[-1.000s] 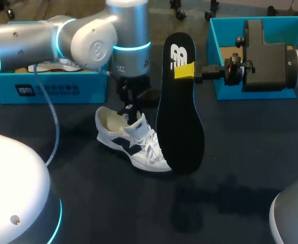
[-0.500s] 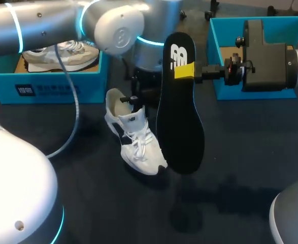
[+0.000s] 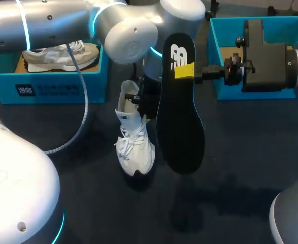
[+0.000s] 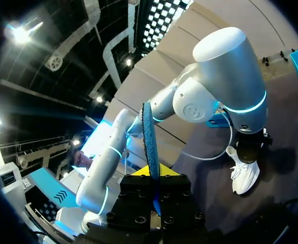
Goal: Take the shoe out of the shoebox, open the shoe tongue, remove and reinsert the insole, then place the shoe into the shoebox
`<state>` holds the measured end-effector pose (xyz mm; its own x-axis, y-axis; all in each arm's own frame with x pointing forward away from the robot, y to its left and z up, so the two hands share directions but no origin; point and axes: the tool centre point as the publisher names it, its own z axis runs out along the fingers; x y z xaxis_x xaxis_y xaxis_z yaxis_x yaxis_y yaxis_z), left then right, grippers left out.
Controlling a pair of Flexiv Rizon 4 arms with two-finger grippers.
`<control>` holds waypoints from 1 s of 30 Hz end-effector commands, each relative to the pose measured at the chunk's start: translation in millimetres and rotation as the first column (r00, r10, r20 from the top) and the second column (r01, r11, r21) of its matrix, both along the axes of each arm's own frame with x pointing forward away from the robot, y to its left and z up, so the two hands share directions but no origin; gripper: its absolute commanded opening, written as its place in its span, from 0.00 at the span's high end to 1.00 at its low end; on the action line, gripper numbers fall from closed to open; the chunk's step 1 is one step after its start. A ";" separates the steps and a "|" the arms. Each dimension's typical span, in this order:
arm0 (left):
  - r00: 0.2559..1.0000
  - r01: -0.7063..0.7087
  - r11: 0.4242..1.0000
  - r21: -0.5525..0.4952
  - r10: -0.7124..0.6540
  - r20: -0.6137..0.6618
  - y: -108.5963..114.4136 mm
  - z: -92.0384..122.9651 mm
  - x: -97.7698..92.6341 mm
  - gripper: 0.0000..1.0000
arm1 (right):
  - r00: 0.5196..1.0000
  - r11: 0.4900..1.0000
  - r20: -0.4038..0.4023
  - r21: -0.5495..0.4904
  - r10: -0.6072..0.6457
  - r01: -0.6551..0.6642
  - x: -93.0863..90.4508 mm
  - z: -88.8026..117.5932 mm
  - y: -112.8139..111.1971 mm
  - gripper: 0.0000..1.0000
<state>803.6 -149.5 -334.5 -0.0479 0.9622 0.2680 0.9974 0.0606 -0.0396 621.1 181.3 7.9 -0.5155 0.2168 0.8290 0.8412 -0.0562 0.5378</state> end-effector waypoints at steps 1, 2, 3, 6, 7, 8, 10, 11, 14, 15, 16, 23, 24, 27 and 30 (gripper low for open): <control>1.000 0.003 1.000 -0.004 -0.003 0.020 2.7 2.6 -2.9 1.00 | 1.000 1.000 0.000 0.001 -0.003 0.003 -0.8 -0.5 2.8 1.00; 1.000 0.003 1.000 -0.004 -0.003 0.020 2.7 2.6 -2.9 1.00 | 1.000 1.000 0.000 0.001 -0.003 0.003 -0.8 -0.5 2.8 1.00; 1.000 0.003 1.000 -0.004 -0.003 0.020 2.7 2.6 -2.9 1.00 | 1.000 1.000 0.000 0.001 -0.003 0.003 -0.8 -0.5 2.8 1.00; 1.000 0.003 1.000 -0.004 -0.003 0.020 2.7 2.6 -2.9 1.00 | 1.000 1.000 0.000 0.001 -0.003 0.003 -0.8 -0.5 2.8 1.00; 1.000 0.003 1.000 -0.004 -0.003 0.020 2.7 2.6 -2.9 1.00 | 1.000 1.000 0.000 0.001 -0.003 0.003 -0.8 -0.5 2.8 1.00; 1.000 -0.006 1.000 -0.010 0.006 -0.011 -1.3 -1.3 -7.9 1.00 | 1.000 1.000 0.000 0.001 -0.003 0.003 -0.8 -0.5 2.8 1.00; 1.000 0.009 1.000 0.000 -0.009 -0.012 -6.8 -4.3 -12.0 1.00 | 1.000 1.000 0.000 0.001 -0.003 0.003 -0.8 -0.5 2.8 1.00; 1.000 0.000 1.000 -0.011 -0.001 -0.012 -9.8 -4.6 -13.1 1.00 | 1.000 1.000 0.000 0.001 -0.003 0.003 -0.8 -0.5 2.8 1.00; 1.000 0.014 1.000 -0.009 -0.014 0.003 -13.6 -3.1 -13.7 1.00 | 1.000 1.000 0.000 0.001 -0.003 0.003 -0.8 -0.5 2.8 1.00; 1.000 0.012 1.000 -0.006 -0.012 -0.002 -20.3 -1.1 -10.7 1.00 | 1.000 1.000 0.000 0.001 -0.003 0.003 -0.8 -0.5 2.8 1.00; 1.000 0.013 1.000 -0.007 -0.013 -0.003 -21.7 -0.9 -9.5 1.00 | 1.000 1.000 0.000 0.001 -0.003 0.003 -0.8 -0.5 2.8 1.00; 1.000 0.009 1.000 -0.004 -0.009 -0.028 -39.1 -5.6 -0.5 1.00 | 1.000 1.000 0.000 0.001 -0.003 0.003 -0.8 -0.5 2.8 1.00; 1.000 0.010 1.000 -0.003 -0.010 -0.028 -41.4 -7.0 -0.1 1.00 | 1.000 1.000 0.000 0.001 -0.003 0.003 -0.8 -0.5 2.8 1.00; 0.999 0.024 1.000 0.005 -0.024 -0.046 -48.1 -11.5 0.0 1.00 | 1.000 1.000 0.000 0.001 -0.003 0.003 -0.8 -0.5 2.8 1.00; 0.998 0.033 0.999 0.011 -0.032 -0.055 -54.7 -16.3 -1.1 1.00 | 1.000 1.000 0.000 0.001 -0.003 0.003 -0.8 -0.5 2.8 1.00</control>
<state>799.2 -193.5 -345.0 -0.0017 0.9666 0.2562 0.9960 0.0245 -0.0860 621.1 181.3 7.9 -0.5155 0.2168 0.8290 0.8412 -0.0562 0.5378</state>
